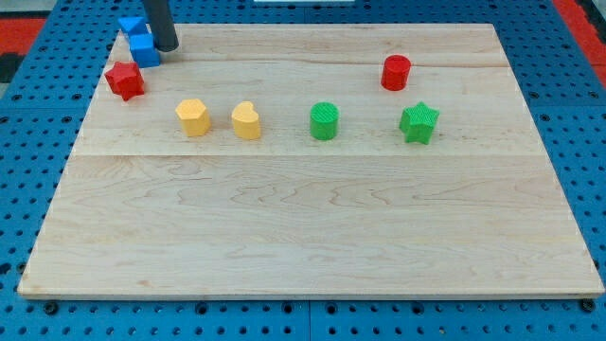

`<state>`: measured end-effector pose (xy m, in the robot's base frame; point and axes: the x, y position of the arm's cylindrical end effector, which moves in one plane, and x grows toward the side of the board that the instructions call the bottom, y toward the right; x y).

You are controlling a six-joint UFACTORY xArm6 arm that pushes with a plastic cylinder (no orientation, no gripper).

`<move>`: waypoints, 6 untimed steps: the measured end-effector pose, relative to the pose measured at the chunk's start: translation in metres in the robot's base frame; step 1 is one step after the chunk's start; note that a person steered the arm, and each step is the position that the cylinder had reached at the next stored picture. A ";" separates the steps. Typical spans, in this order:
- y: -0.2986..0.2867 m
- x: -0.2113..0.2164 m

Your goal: Place the red circle below the red star

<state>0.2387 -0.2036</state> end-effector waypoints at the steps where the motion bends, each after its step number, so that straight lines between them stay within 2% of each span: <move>1: -0.015 0.000; 2: -0.011 0.005; 3: 0.027 0.011; 4: 0.114 0.004; 6: 0.383 0.004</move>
<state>0.2423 0.1794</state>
